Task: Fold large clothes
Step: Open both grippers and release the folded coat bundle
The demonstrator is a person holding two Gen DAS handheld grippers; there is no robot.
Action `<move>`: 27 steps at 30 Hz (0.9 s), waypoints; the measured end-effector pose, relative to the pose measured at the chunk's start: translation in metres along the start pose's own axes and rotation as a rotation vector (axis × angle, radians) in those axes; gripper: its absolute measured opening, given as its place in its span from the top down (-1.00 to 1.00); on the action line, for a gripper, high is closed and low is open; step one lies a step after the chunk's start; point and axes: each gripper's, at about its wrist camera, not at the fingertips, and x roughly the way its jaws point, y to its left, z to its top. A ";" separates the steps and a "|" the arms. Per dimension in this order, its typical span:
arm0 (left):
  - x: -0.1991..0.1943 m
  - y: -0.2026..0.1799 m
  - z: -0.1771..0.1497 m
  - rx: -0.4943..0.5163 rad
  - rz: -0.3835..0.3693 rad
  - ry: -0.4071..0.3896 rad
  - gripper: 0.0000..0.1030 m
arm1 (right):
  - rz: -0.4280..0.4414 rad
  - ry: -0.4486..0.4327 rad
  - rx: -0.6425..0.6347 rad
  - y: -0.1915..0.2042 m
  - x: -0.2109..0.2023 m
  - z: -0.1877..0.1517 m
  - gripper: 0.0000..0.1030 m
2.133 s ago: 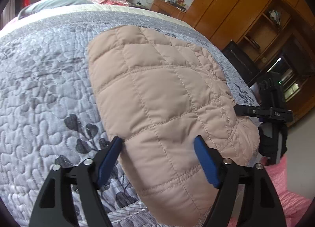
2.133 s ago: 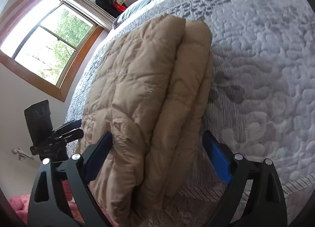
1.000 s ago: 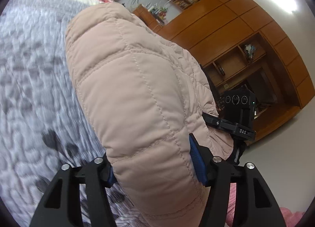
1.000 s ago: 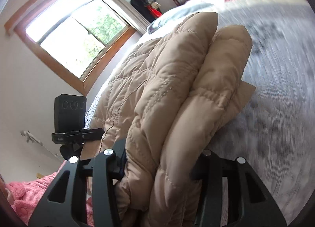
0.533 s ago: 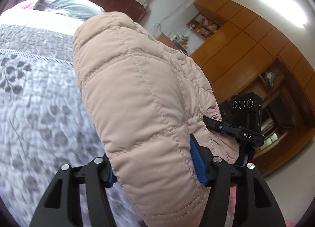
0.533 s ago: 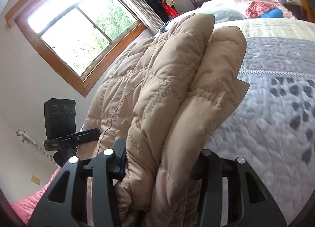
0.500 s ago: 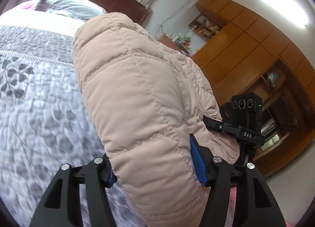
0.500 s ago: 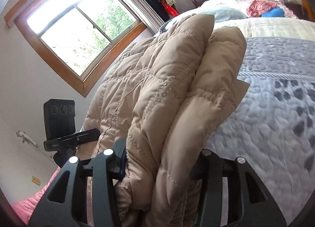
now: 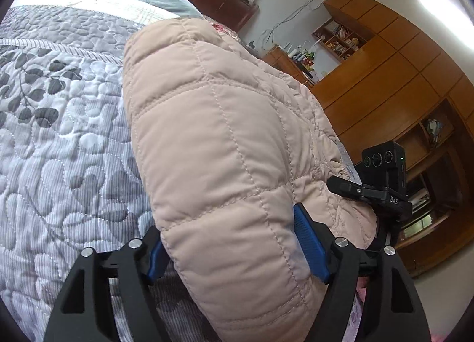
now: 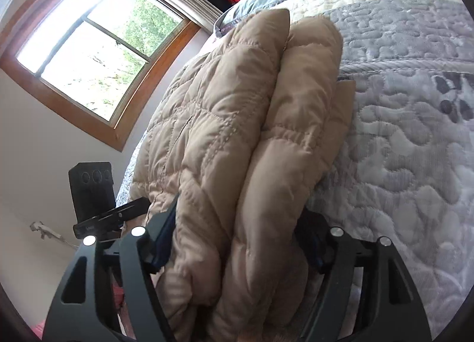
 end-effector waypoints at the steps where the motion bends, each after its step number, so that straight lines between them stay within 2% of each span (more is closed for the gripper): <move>1: -0.005 -0.001 -0.002 -0.006 0.013 -0.003 -0.48 | -0.014 -0.009 -0.010 0.004 -0.008 -0.005 -0.41; 3: -0.019 0.004 -0.002 -0.001 0.051 -0.026 -0.49 | -0.034 -0.019 -0.019 0.009 -0.022 -0.017 -0.43; 9: -0.057 -0.019 -0.033 0.102 0.164 -0.091 -0.49 | -0.091 -0.039 -0.035 0.010 -0.059 -0.062 -0.43; 14: -0.057 -0.032 -0.050 0.181 0.239 -0.095 -0.52 | -0.135 -0.047 -0.010 -0.001 -0.067 -0.084 -0.41; 18: -0.040 -0.023 -0.053 0.184 0.248 -0.072 -0.54 | -0.184 -0.019 0.012 -0.015 -0.056 -0.090 -0.41; 21: -0.038 -0.023 -0.056 0.187 0.272 -0.072 -0.55 | -0.183 -0.024 0.032 -0.019 -0.051 -0.089 -0.40; 24: -0.045 -0.028 -0.057 0.155 0.299 -0.064 -0.54 | -0.211 -0.031 0.025 -0.011 -0.056 -0.092 -0.36; 27: -0.058 -0.042 -0.061 0.151 0.362 -0.075 -0.52 | -0.269 -0.063 -0.016 0.012 -0.074 -0.101 -0.41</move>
